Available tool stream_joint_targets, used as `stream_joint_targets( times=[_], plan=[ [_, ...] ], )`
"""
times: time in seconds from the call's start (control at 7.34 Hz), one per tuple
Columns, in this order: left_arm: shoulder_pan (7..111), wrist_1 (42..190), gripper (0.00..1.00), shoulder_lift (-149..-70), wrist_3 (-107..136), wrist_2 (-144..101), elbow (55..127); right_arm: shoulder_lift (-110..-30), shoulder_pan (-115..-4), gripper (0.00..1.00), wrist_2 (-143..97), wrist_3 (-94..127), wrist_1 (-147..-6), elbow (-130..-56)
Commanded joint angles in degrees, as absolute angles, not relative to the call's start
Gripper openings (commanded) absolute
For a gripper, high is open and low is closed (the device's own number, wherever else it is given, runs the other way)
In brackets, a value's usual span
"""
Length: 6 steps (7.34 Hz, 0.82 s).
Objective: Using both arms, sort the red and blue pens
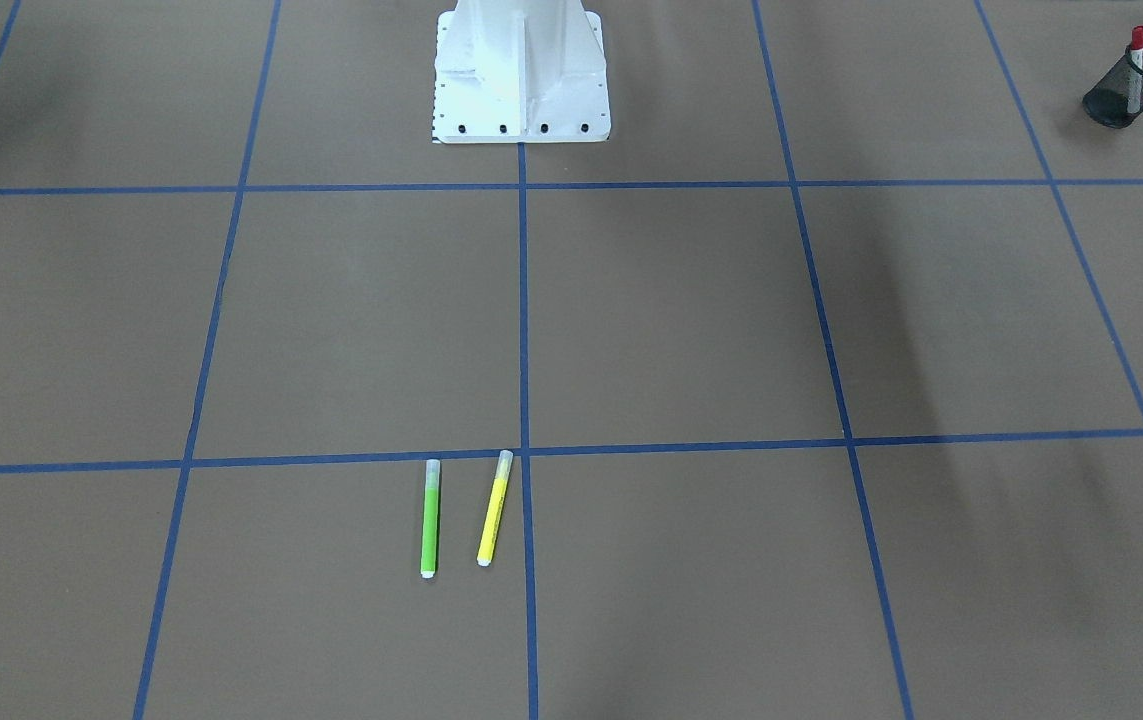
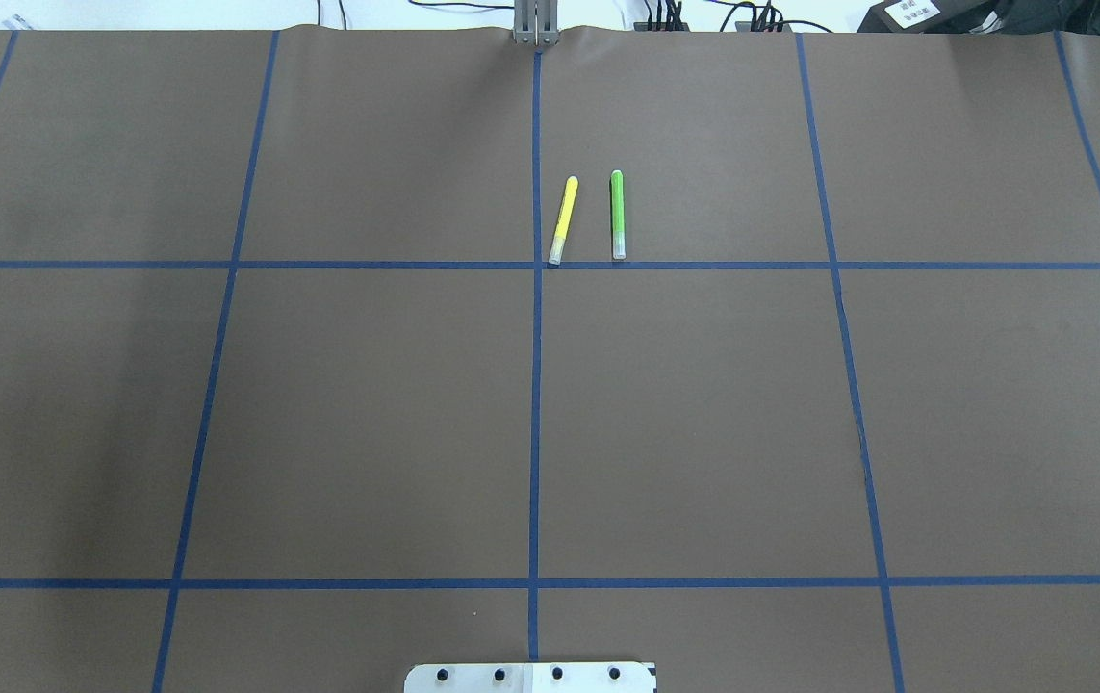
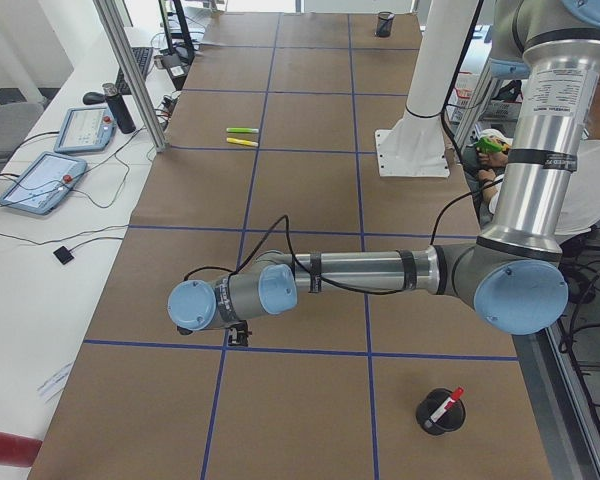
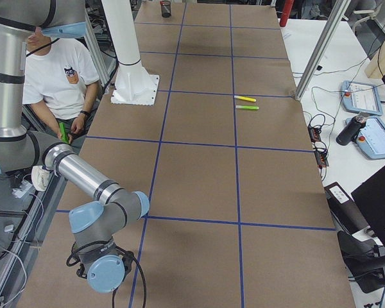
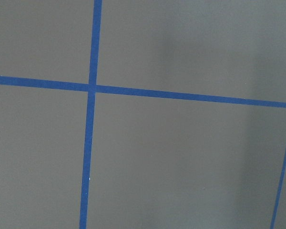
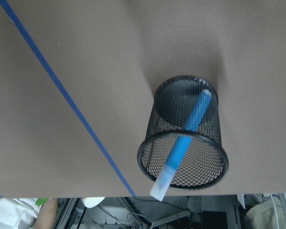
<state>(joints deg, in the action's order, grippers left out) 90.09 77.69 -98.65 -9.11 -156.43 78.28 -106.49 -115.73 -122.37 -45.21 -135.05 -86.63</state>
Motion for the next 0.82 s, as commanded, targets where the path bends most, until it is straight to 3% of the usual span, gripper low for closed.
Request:
stream_joint_targets(
  times=[0.0,0.68],
  plan=[
    [90.09,77.61,1.0,-98.61,-9.14,-156.18,78.05,-106.35,-115.58,1.0,-126.82,-44.48,-126.77,-86.31],
    [90.09,78.05,1.0,-98.43,-9.23,-155.57,77.7,-104.61,-113.39,1.0,-127.0,-20.53,-95.57,-81.12]
  ],
)
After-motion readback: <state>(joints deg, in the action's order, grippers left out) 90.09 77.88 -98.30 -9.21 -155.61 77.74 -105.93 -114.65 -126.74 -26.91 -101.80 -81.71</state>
